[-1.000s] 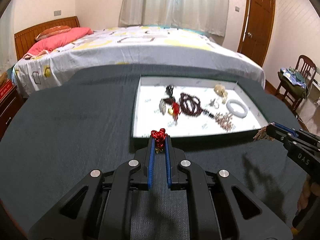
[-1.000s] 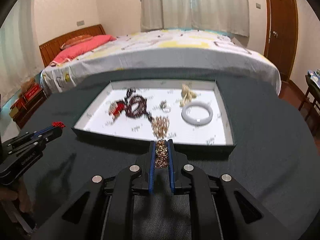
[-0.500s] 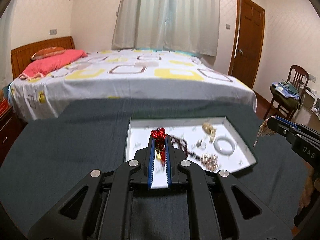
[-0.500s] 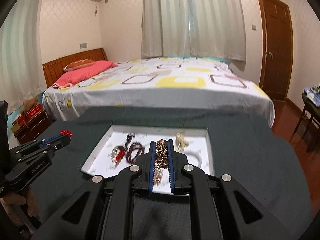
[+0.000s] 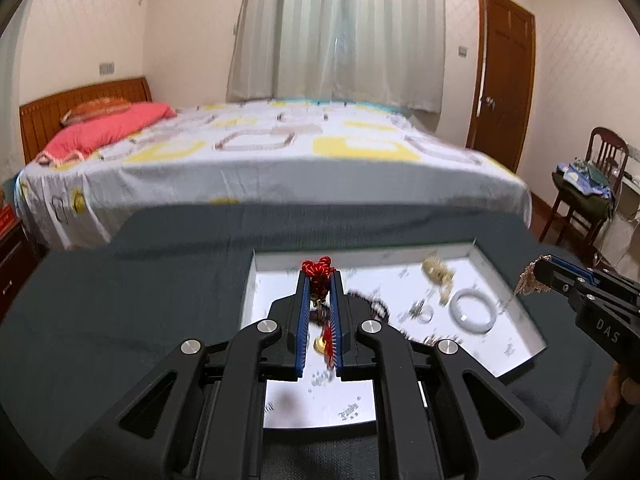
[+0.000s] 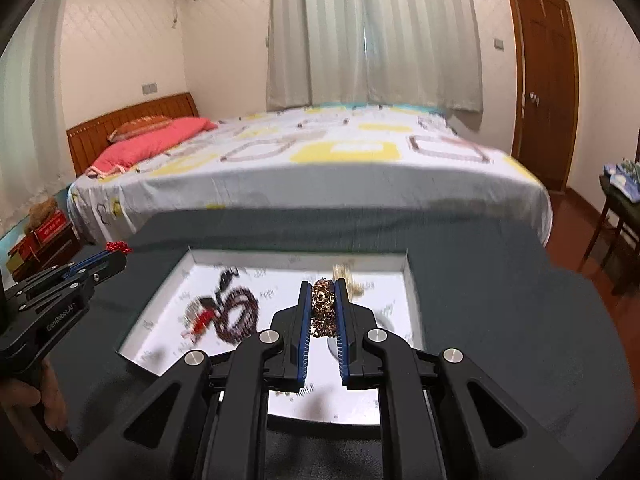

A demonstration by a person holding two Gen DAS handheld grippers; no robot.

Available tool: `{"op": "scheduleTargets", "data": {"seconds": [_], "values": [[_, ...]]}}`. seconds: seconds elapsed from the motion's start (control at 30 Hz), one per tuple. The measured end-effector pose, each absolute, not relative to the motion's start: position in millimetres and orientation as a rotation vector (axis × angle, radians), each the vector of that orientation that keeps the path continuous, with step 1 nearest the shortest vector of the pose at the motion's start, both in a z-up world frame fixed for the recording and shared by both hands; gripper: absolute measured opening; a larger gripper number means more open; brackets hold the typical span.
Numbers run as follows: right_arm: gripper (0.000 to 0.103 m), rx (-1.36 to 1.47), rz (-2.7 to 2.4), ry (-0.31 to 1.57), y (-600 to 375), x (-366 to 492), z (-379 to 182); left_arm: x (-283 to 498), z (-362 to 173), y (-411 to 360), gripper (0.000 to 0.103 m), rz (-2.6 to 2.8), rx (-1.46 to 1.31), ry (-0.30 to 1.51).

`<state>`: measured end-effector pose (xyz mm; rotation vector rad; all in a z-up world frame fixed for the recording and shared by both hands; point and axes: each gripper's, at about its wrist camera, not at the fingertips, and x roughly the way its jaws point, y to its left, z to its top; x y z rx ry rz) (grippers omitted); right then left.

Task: Organize jewelry
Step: 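Carry the charm and gold chain over the tray with both tools, then open both tools to release the charm and chain into the tray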

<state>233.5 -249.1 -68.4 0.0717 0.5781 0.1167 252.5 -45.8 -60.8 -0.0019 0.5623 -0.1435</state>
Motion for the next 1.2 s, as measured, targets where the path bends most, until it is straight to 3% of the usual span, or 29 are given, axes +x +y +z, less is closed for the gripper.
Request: {"op": "scheduleTargets", "data": {"seconds": [0.47, 1.0, 1.2], "values": [[0.012, 0.078, 0.125, 0.752, -246.6, 256.7, -131.2, 282.5, -133.2, -38.0, 0.01, -0.117, -0.012, 0.78], [0.012, 0.089, 0.135, 0.832, -245.8, 263.8, -148.3, 288.5, -147.9, -42.8, 0.011, -0.133, 0.005, 0.847], [0.013, 0.091, 0.129, 0.836, -245.3, 264.5, -149.5, 290.7, -151.4, -42.1, 0.02, -0.132, -0.009, 0.868]]}}
